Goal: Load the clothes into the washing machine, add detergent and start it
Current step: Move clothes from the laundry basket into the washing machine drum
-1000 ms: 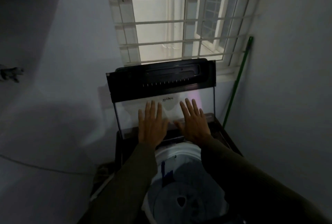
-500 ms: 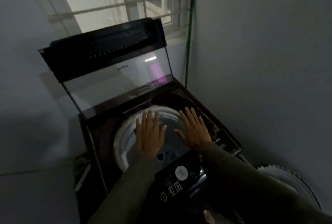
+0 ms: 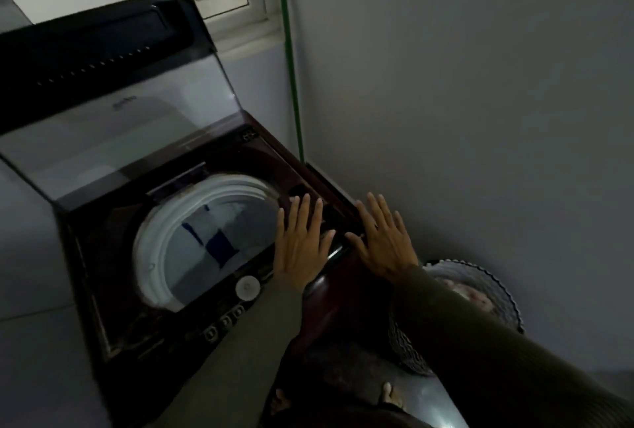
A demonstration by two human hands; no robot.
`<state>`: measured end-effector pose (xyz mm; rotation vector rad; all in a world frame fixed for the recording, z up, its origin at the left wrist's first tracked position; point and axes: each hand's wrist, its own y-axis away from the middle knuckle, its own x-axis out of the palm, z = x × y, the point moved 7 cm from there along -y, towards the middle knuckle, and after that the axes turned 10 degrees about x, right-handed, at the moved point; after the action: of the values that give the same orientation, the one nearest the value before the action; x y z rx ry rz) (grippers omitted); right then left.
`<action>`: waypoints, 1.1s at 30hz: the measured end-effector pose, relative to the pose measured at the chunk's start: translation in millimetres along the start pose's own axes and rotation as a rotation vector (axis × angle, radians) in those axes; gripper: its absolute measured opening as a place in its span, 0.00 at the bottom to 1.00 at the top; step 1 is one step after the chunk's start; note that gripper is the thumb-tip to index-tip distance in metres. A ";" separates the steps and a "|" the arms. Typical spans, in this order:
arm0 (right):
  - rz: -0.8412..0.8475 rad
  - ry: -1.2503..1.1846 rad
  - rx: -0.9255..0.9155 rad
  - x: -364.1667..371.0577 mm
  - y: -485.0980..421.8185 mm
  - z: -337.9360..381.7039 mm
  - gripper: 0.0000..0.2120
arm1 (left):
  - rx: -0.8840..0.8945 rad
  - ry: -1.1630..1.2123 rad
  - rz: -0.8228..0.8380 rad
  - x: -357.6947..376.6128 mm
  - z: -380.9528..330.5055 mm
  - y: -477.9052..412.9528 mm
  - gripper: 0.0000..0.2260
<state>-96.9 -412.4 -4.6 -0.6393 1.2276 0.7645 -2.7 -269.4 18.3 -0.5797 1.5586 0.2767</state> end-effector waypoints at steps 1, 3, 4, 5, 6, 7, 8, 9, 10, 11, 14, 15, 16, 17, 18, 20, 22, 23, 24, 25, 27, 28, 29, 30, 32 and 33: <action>0.010 0.001 0.011 0.4 5.9 -16.2 0.34 | 0.010 -0.006 0.012 4.2 -15.2 -2.8 0.30; 0.027 -0.001 0.024 2.6 20.5 -46.7 0.34 | 0.031 -0.018 0.041 13.5 -44.5 -7.6 0.29; 0.030 -0.009 0.037 3.7 28.9 -62.8 0.34 | 0.046 -0.027 0.057 18.6 -60.1 -9.9 0.29; 0.035 -0.019 0.056 5.6 37.6 -79.1 0.34 | 0.062 -0.034 0.072 24.2 -75.9 -11.8 0.29; 0.046 -0.027 0.075 8.3 46.4 -94.9 0.34 | 0.076 -0.036 0.085 29.5 -91.2 -13.0 0.29; 0.066 -0.026 0.093 11.9 55.3 -110.2 0.34 | 0.087 -0.033 0.096 34.9 -106.2 -13.6 0.29; 0.089 -0.018 0.109 17.0 64.5 -124.4 0.34 | 0.097 -0.027 0.105 40.3 -120.6 -13.0 0.29; 0.118 -0.010 0.124 23.4 73.5 -137.7 0.34 | 0.106 -0.020 0.113 45.7 -134.3 -11.7 0.29; 0.147 -0.012 0.142 30.1 82.5 -149.9 0.34 | 0.118 -0.011 0.122 51.7 -147.9 -9.6 0.29; 0.181 -0.022 0.165 37.5 92.7 -161.2 0.35 | 0.135 0.000 0.135 58.3 -161.0 -6.2 0.29; 0.261 -0.047 0.249 63.7 126.7 -190.9 0.35 | 0.188 0.014 0.202 82.5 -194.9 6.3 0.29; 0.279 -0.056 0.277 72.0 138.1 -199.5 0.35 | 0.203 0.019 0.226 91.8 -203.8 9.6 0.29; 0.299 -0.068 0.301 80.1 149.6 -206.9 0.35 | 0.214 0.027 0.258 101.1 -211.7 13.4 0.29; 0.320 -0.076 0.326 87.3 160.2 -213.6 0.35 | 0.226 0.036 0.289 110.4 -218.9 16.0 0.29; 0.335 -0.079 0.350 94.7 168.5 -221.3 0.36 | 0.239 0.041 0.317 120.3 -225.8 17.0 0.28; 0.347 -0.085 0.398 106.7 180.8 -236.6 0.36 | 0.268 0.051 0.376 142.1 -238.6 18.5 0.28; 0.348 -0.087 0.443 118.9 186.2 -253.9 0.36 | 0.302 0.070 0.426 167.0 -250.7 18.4 0.28; 0.345 -0.090 0.466 125.0 186.4 -262.8 0.35 | 0.315 0.081 0.446 179.7 -256.3 17.0 0.28; 0.342 -0.097 0.493 133.0 186.2 -271.8 0.36 | 0.324 0.102 0.465 193.0 -261.6 15.4 0.29; 0.343 -0.102 0.525 140.8 185.9 -280.8 0.36 | 0.334 0.124 0.485 207.2 -266.8 13.4 0.29; 0.327 -0.124 0.573 157.8 179.8 -298.8 0.37 | 0.351 0.153 0.488 237.0 -275.4 7.8 0.29; 0.323 -0.144 0.596 168.4 176.0 -306.9 0.38 | 0.354 0.180 0.495 254.2 -279.2 4.9 0.28; 0.324 -0.162 0.614 180.3 170.7 -314.3 0.39 | 0.349 0.212 0.502 272.7 -283.4 2.8 0.27; 0.323 -0.174 0.628 193.1 165.7 -321.3 0.39 | 0.346 0.247 0.509 292.4 -287.0 1.4 0.27; 0.312 -0.184 0.656 219.8 154.5 -334.9 0.39 | 0.336 0.311 0.536 330.9 -295.2 0.7 0.27; 0.314 -0.183 0.662 232.8 147.7 -341.8 0.38 | 0.327 0.335 0.542 345.7 -298.9 -2.2 0.27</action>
<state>-376.9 -553.1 -312.1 0.1661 1.3258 0.6016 -251.3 -490.0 -295.3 0.0698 2.0228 0.3328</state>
